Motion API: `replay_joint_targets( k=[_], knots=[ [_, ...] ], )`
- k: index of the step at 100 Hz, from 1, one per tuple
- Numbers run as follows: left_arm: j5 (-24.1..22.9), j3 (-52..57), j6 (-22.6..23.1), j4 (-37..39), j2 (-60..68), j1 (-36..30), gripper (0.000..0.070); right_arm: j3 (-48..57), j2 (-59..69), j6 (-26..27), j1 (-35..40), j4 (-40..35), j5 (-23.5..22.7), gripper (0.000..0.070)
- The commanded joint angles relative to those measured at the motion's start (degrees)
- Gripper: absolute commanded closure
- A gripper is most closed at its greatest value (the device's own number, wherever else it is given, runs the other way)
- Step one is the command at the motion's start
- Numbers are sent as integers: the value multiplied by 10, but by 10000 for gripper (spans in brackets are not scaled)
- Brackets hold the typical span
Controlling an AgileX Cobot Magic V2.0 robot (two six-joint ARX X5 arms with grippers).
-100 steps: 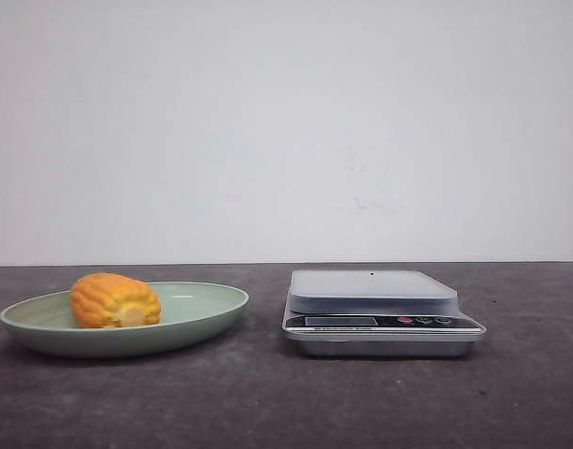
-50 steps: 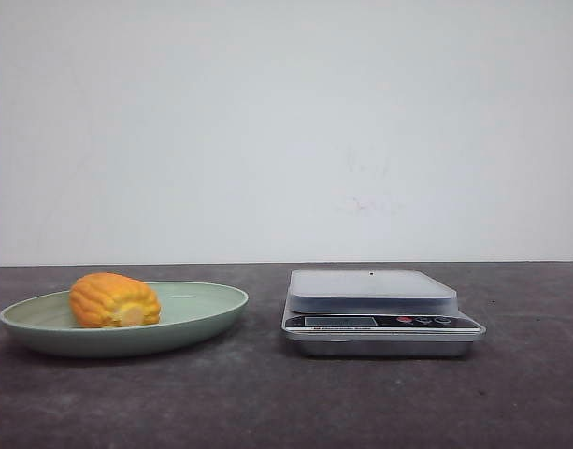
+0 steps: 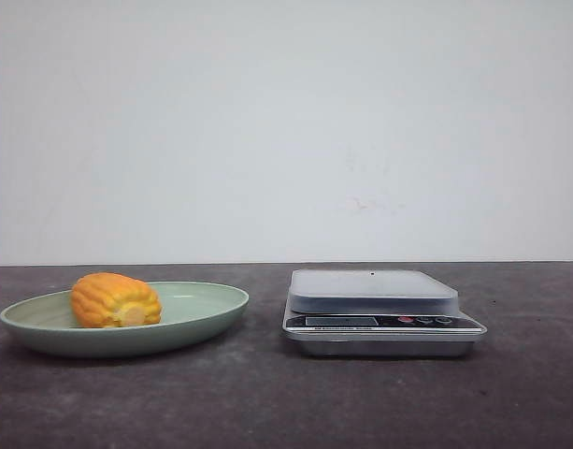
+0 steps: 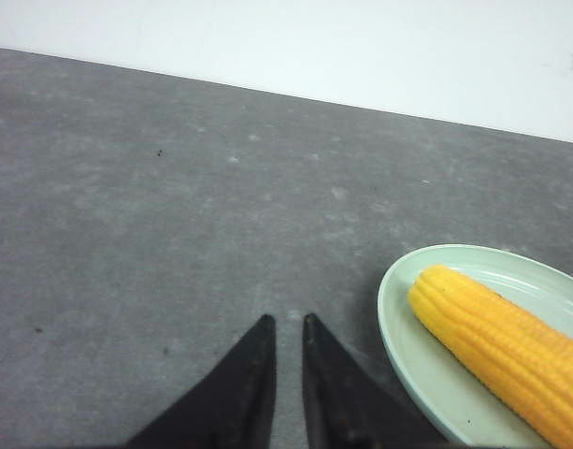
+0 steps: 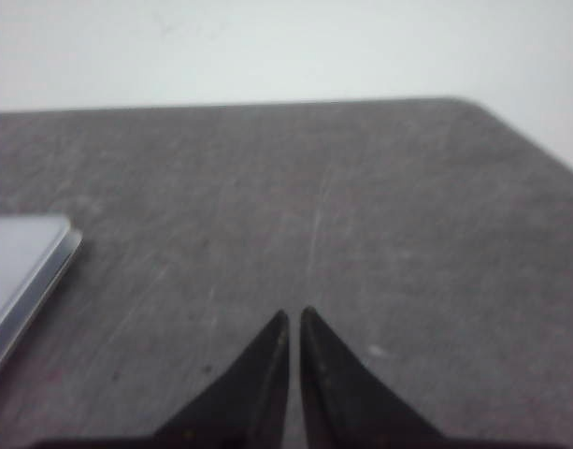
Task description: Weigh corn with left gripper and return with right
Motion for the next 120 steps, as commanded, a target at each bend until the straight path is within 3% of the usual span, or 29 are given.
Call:
replay_joint_targets(
  k=[1, 120],
  knots=[
    [0, -10, 5, 0, -1, 1, 696, -3, -2, 8, 5, -8, -7, 685],
    [0, -10, 5, -1, -1, 1, 696, -3, -2, 7, 7, 9, -5, 685]
  ],
)
